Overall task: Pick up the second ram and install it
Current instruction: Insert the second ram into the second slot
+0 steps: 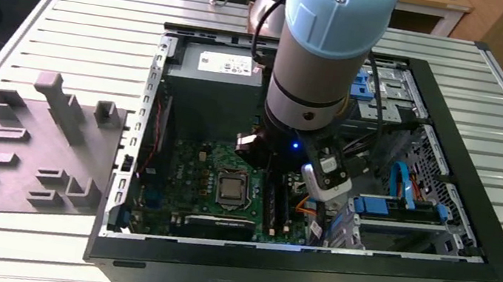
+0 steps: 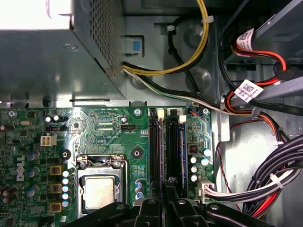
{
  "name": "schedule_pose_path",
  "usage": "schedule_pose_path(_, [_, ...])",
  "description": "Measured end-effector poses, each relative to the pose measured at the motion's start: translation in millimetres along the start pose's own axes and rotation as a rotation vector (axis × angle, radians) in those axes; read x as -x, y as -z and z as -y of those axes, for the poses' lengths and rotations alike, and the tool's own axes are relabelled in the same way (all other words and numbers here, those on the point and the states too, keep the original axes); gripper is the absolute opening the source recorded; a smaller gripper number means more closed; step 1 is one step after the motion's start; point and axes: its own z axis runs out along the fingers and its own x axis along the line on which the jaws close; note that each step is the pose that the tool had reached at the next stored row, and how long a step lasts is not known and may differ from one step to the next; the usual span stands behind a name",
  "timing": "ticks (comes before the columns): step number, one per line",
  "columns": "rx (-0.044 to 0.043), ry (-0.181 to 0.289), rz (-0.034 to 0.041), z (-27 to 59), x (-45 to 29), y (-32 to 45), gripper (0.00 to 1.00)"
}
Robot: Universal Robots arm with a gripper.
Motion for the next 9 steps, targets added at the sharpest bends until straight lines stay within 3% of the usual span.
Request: schedule_pose_path(9, [-0.0043, -0.004, 0.0004, 0.3, 0.8, -1.9, 0.18])
